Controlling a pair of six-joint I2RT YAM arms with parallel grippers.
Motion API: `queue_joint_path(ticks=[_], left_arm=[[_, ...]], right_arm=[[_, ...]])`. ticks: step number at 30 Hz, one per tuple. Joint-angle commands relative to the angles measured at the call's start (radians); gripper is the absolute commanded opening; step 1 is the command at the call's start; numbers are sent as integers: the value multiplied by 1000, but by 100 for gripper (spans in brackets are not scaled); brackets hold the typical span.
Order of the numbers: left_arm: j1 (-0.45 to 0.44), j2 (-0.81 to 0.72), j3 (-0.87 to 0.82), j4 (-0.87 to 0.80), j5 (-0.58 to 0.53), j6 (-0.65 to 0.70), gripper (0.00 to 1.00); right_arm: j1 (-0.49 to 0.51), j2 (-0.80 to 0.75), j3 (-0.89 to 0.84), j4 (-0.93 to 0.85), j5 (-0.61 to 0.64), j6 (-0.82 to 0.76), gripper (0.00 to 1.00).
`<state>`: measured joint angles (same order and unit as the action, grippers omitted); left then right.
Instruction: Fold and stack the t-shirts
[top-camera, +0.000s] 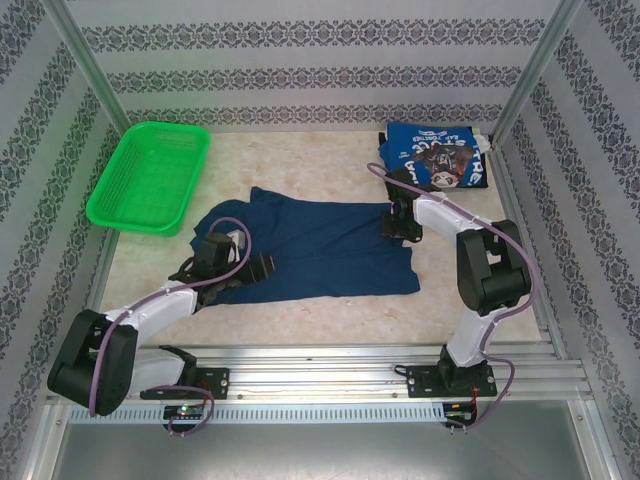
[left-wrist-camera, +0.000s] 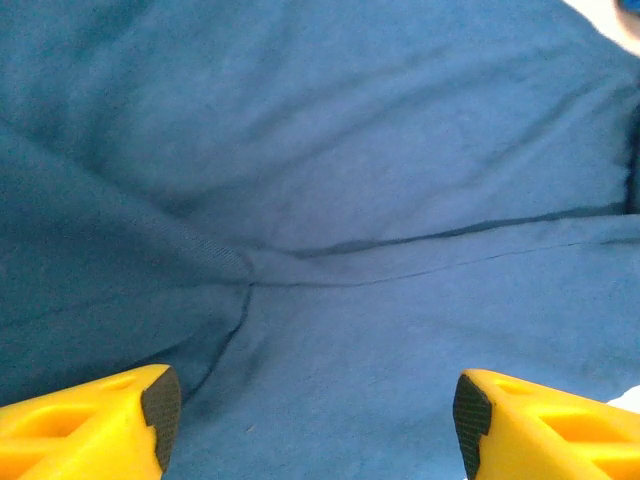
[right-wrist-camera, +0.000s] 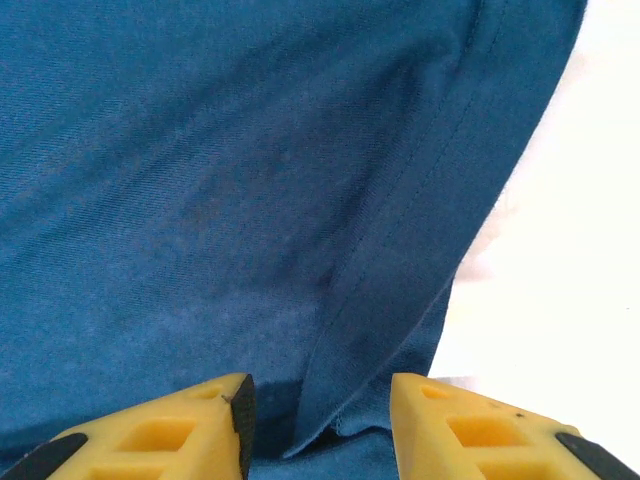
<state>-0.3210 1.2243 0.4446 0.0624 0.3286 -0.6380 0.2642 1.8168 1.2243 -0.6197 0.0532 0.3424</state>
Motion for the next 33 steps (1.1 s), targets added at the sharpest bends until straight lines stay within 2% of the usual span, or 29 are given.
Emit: queue_joint_path(ticks=[1,7,15,17,22,31,33], left_arm=[[-11,7,-10,19,-56,-13,73],[0,55,-12,16,-117,-42,73],[91,57,-33,-52,-185,-77,73],[120,48,-38,-64,-185,-75,73],[169,39,-40,-74,-164,-55,73],[170,59,-49,-33,-81,0,73],[169,67,-57,-6,-62,0,73]], right_arm=[[-5,32,-25,22,13,27,41],[-7,79,6,34,37,24,36],[-63,48,-9,25,74,6,6],[-71,18,-20,24,80,1,3],[-95,-4,-29,3,102,-15,0],[-147,-9,-24,-19,121,-50,0],[-152,16,-18,-45,129,-55,10]])
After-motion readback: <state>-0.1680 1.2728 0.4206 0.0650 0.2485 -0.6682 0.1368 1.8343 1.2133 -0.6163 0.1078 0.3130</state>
